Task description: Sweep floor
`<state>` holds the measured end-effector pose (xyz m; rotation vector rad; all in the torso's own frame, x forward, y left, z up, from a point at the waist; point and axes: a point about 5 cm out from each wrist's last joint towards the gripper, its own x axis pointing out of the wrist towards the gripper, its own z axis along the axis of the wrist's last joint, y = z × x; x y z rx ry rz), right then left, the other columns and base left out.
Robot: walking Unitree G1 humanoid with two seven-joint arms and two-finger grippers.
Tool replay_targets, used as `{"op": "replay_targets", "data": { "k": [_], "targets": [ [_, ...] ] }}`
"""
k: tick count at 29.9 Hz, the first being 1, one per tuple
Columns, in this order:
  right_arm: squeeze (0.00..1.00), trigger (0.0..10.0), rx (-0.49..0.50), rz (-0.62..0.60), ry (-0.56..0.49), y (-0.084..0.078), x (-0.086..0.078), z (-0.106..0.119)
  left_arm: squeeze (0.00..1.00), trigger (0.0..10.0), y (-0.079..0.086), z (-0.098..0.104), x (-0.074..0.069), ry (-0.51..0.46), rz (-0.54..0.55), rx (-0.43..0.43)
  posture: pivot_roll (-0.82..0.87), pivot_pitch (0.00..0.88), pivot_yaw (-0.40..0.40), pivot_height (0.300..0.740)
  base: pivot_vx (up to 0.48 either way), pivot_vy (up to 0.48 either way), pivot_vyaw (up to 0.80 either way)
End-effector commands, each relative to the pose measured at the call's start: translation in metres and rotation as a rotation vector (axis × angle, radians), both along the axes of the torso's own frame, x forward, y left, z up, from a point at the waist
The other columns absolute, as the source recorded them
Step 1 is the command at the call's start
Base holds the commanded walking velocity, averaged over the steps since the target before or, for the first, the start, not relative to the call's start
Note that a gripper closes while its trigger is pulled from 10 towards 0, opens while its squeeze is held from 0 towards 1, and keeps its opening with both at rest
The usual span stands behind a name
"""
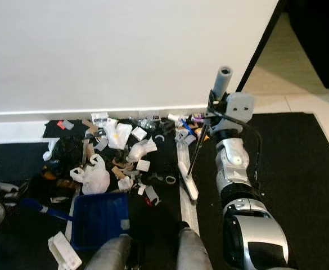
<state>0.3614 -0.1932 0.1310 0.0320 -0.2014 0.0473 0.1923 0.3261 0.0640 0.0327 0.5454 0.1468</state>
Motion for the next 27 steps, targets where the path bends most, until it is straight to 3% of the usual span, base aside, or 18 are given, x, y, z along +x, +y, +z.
{"op": "replay_targets", "data": {
  "k": [1,4,15,21,27],
  "targets": [
    [0.00,10.0,-0.003,0.011,0.001,0.002,0.001,0.001,0.00,10.0,0.007,0.003,-0.008,0.021,-0.038,0.057,0.06,0.175,0.017,0.740,0.000,0.000,0.00],
    [0.00,10.0,-0.005,0.023,0.002,0.004,0.003,0.003,0.00,10.0,0.013,0.003,-0.015,0.032,-0.043,0.066,0.07,0.176,0.008,0.740,0.000,0.000,0.00],
    [0.00,10.0,-0.004,0.033,-0.006,0.006,0.005,0.006,0.00,10.0,0.018,-0.001,-0.017,0.055,-0.052,0.088,0.07,0.190,0.006,0.740,0.000,0.000,0.00],
    [0.00,10.0,-0.001,0.028,-0.004,0.005,0.004,0.005,0.00,10.0,0.025,-0.003,-0.010,0.013,0.022,0.096,0.07,0.203,-0.002,0.740,0.000,0.000,0.00],
    [0.00,10.0,-0.002,0.029,-0.006,0.004,0.005,0.006,0.00,10.0,0.023,-0.018,-0.013,0.104,-0.030,0.107,0.06,0.212,-0.006,0.740,0.000,0.000,0.00]
  ]
}}
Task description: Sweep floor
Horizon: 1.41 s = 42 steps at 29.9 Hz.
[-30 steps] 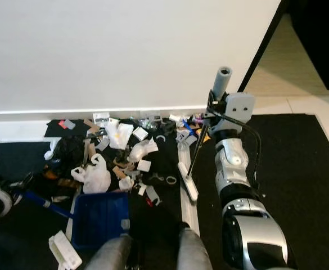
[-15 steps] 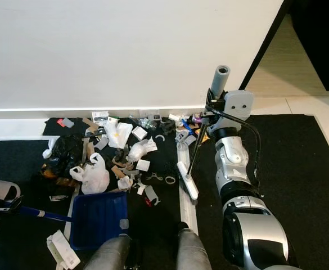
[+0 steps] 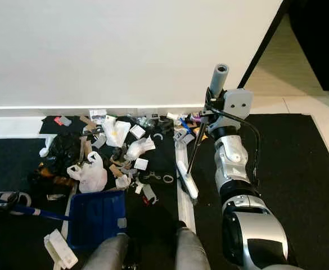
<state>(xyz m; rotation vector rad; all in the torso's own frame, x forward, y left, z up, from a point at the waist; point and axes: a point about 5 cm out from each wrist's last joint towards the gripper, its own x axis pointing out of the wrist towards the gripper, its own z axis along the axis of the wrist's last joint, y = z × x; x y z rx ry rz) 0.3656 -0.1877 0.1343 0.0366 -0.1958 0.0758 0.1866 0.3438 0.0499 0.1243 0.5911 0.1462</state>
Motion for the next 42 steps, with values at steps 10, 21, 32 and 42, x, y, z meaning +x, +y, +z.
{"op": "replay_targets", "data": {
  "k": [10,21,32,42],
  "targets": [
    [0.00,10.0,-0.003,0.002,-0.008,-0.001,0.001,0.003,0.00,10.0,0.027,-0.001,-0.004,-0.009,0.127,0.096,0.07,0.229,-0.015,0.740,0.000,0.000,0.00],
    [0.00,10.0,-0.002,0.003,-0.015,-0.001,0.001,0.004,0.00,10.0,0.041,0.010,0.012,-0.110,0.223,0.140,0.06,0.232,-0.015,0.740,0.000,0.000,0.00],
    [0.00,10.0,-0.005,-0.003,-0.017,-0.003,0.001,0.004,0.00,0.0,0.046,0.009,0.012,-0.169,0.281,-0.024,0.05,0.234,-0.015,0.740,0.000,0.000,0.00],
    [0.00,10.0,-0.004,0.003,-0.015,-0.001,0.001,0.005,0.00,0.0,0.032,0.013,0.011,-0.211,0.146,-0.201,0.06,0.235,-0.015,0.740,0.000,0.000,0.00]
  ]
}}
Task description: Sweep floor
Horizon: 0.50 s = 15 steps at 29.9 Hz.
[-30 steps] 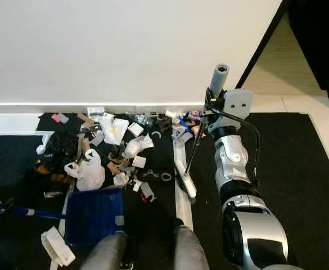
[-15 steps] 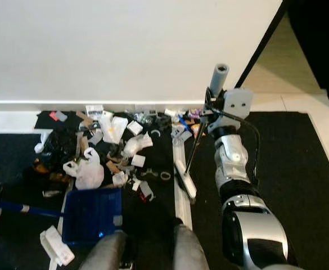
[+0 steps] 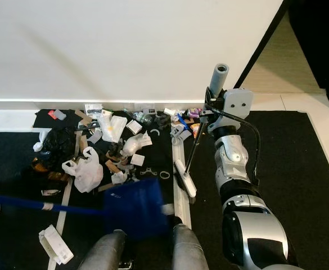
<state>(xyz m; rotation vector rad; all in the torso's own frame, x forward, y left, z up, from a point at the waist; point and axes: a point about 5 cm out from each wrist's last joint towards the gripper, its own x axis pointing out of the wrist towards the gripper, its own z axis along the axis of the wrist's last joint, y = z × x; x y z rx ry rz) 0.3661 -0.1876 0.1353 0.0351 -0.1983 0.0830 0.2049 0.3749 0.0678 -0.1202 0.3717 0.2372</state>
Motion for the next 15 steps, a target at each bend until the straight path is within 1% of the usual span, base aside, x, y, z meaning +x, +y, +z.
{"op": "replay_targets", "data": {
  "k": [1,4,7,8,9,10,11,12,13,14,15],
  "targets": [
    [0.00,10.0,-0.002,-0.003,-0.012,-0.001,0.001,0.004,0.00,0.0,-0.003,-0.004,-0.007,0.021,-0.015,0.001,0.06,0.234,-0.016,0.740,0.000,0.000,0.00],
    [0.00,10.0,-0.001,-0.003,-0.012,-0.001,0.001,0.004,0.00,0.0,-0.010,0.000,-0.003,0.006,-0.051,0.031,0.06,0.234,-0.016,0.740,0.000,0.000,0.00],
    [0.00,10.0,-0.002,-0.002,-0.011,-0.001,0.002,0.004,0.00,0.0,-0.020,0.005,0.005,-0.003,-0.104,0.072,0.06,0.234,-0.015,0.740,0.000,0.000,0.00],
    [0.00,10.0,-0.002,-0.002,-0.011,-0.001,0.002,0.004,0.00,0.0,-0.020,0.005,0.005,-0.003,-0.104,0.072,0.06,0.234,-0.015,0.740,0.000,0.000,0.00],
    [0.00,10.0,-0.002,-0.002,-0.011,-0.001,0.002,0.004,0.00,0.9,-0.024,0.007,0.008,-0.009,-0.119,0.074,0.06,0.234,-0.014,0.740,0.000,0.000,0.00],
    [0.00,10.0,-0.002,-0.002,-0.011,-0.001,0.002,0.004,0.00,0.9,-0.026,0.008,0.010,-0.014,-0.127,0.073,0.06,0.233,-0.014,0.740,0.000,0.000,0.00],
    [0.00,10.0,-0.002,-0.002,-0.011,-0.001,0.002,0.004,0.00,10.0,-0.030,0.009,0.012,-0.020,-0.140,0.073,0.06,0.233,-0.013,0.740,0.000,0.000,0.00],
    [0.00,10.0,-0.002,-0.003,-0.011,-0.001,0.002,0.004,0.00,10.0,-0.035,0.010,0.015,-0.031,-0.156,0.064,0.06,0.231,-0.011,0.740,0.000,0.000,0.00],
    [0.00,10.0,-0.002,-0.003,-0.011,-0.001,0.002,0.004,0.00,10.0,-0.035,0.010,0.015,-0.031,-0.156,0.064,0.06,0.231,-0.011,0.740,0.000,0.000,0.00],
    [0.00,10.0,-0.002,-0.003,-0.011,-0.001,0.002,0.004,0.00,10.0,-0.039,0.011,0.017,-0.038,-0.166,0.057,0.06,0.230,-0.010,0.740,0.000,0.000,0.00],
    [0.00,10.0,-0.002,-0.005,-0.012,-0.001,0.002,0.004,0.00,10.0,-0.046,0.013,0.021,-0.053,-0.190,0.031,0.06,0.227,-0.007,0.740,0.000,0.000,0.00]
  ]
}}
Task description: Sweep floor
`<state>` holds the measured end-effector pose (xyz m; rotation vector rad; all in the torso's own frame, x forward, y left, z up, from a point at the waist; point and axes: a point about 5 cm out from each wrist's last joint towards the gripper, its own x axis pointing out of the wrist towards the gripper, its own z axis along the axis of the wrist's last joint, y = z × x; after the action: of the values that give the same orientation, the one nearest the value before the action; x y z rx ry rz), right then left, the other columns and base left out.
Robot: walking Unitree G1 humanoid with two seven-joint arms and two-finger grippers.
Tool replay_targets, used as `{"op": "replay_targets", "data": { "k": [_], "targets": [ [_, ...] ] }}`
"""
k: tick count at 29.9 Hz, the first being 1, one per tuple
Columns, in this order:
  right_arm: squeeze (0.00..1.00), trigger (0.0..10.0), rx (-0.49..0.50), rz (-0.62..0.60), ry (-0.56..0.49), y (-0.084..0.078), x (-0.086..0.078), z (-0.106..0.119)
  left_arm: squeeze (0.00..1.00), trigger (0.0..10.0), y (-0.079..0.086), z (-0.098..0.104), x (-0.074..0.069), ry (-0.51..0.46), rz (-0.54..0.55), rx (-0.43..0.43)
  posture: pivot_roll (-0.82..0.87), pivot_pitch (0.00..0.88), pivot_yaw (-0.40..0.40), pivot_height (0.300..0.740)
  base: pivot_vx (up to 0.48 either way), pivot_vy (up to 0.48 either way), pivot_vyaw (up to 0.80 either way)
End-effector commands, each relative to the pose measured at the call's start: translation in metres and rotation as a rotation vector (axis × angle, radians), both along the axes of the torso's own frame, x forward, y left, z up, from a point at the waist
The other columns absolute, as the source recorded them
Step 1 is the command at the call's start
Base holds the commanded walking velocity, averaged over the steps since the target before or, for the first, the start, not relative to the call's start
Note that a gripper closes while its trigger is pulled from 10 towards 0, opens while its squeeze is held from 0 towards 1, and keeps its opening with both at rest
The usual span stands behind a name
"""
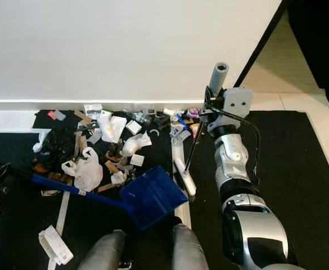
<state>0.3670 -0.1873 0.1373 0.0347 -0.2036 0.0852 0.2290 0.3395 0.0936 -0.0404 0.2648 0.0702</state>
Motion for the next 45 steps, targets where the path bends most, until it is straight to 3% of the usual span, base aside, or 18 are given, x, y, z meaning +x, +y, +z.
{"op": "replay_targets", "data": {
  "k": [1,6,7,8,9,10,11,12,23,24,25,26,34,35,43,44,45],
  "targets": [
    [0.00,10.0,-0.001,-0.007,-0.007,-0.002,0.001,0.002,0.00,10.0,-0.011,-0.012,-0.003,0.059,-0.016,-0.024,0.06,0.227,-0.007,0.740,0.000,0.000,0.00],
    [0.00,10.0,-0.001,-0.011,-0.010,-0.003,0.001,0.003,0.00,10.0,-0.032,-0.008,0.000,0.045,-0.093,-0.102,0.06,0.222,0.001,0.740,0.000,0.000,0.00],
    [0.00,10.0,-0.001,-0.014,-0.011,-0.003,0.000,0.003,0.00,8.2,-0.041,-0.007,-0.002,0.054,-0.137,-0.124,0.06,0.219,0.005,0.740,0.000,0.000,0.00],
    [0.00,10.0,-0.001,-0.015,-0.011,-0.004,0.000,0.002,0.00,9.3,-0.047,-0.007,-0.004,0.062,-0.168,-0.137,0.06,0.219,0.005,0.740,0.000,0.000,0.00],
    [0.00,10.0,0.000,-0.017,-0.011,-0.004,0.000,0.002,0.00,6.7,-0.054,-0.007,-0.006,0.073,-0.194,-0.158,0.06,0.217,0.009,0.740,0.000,0.000,0.00],
    [0.00,10.0,0.000,-0.019,-0.011,-0.004,0.000,0.002,0.00,2.8,-0.059,-0.007,-0.007,0.081,-0.210,-0.166,0.06,0.216,0.010,0.740,0.000,0.000,0.00],
    [0.00,10.0,0.001,-0.020,-0.011,-0.004,0.000,0.002,0.00,2.1,-0.062,-0.007,-0.008,0.084,-0.217,-0.168,0.06,0.216,0.010,0.740,0.000,0.000,0.00],
    [0.00,10.0,0.001,-0.020,-0.010,-0.004,0.000,0.001,0.00,0.0,-0.066,-0.008,-0.009,0.089,-0.224,-0.175,0.06,0.215,0.011,0.740,0.000,0.000,0.00],
    [0.00,10.0,0.001,-0.021,-0.011,-0.004,0.000,0.002,0.00,0.0,-0.089,-0.012,-0.008,0.138,-0.209,-0.289,0.06,0.209,0.012,0.740,0.000,0.000,0.00],
    [0.00,10.0,0.000,-0.021,-0.010,-0.004,0.000,0.002,0.00,3.8,-0.091,-0.012,-0.008,0.142,-0.209,-0.294,0.06,0.209,0.012,0.740,0.000,0.000,0.00],
    [0.00,10.0,0.000,-0.021,-0.010,-0.004,0.000,0.002,0.00,3.8,-0.091,-0.012,-0.008,0.142,-0.209,-0.294,0.06,0.209,0.012,0.740,0.000,0.000,0.00],
    [0.00,10.0,0.000,-0.022,-0.012,-0.005,0.000,0.003,0.00,10.0,-0.093,-0.011,-0.007,0.142,-0.219,-0.296,0.06,0.212,0.011,0.740,0.000,0.000,0.00],
    [0.00,10.0,0.002,-0.026,-0.015,-0.004,0.000,0.003,0.00,10.0,-0.110,-0.002,0.006,0.144,-0.300,-0.292,0.05,0.219,0.029,0.740,0.000,0.000,0.00],
    [0.00,10.0,0.004,-0.028,-0.017,-0.004,0.000,0.003,1.00,10.0,-0.113,-0.003,0.007,0.157,-0.317,-0.286,0.05,0.220,0.033,0.740,0.000,0.000,0.00],
    [0.00,10.0,0.006,-0.039,-0.016,-0.006,-0.001,0.001,1.00,10.0,-0.124,0.000,0.016,0.193,-0.374,-0.298,0.05,0.220,0.041,0.740,0.000,0.000,0.00],
    [0.00,10.0,0.006,-0.039,-0.016,-0.006,-0.001,0.002,0.00,10.0,-0.126,0.001,0.021,0.192,-0.389,-0.292,0.04,0.218,0.041,0.740,0.000,0.000,0.00],
    [0.00,10.0,0.006,-0.039,-0.016,-0.006,-0.001,0.002,0.00,10.0,-0.126,0.001,0.021,0.192,-0.389,-0.292,0.04,0.218,0.041,0.740,0.000,0.000,0.00]
  ]
}}
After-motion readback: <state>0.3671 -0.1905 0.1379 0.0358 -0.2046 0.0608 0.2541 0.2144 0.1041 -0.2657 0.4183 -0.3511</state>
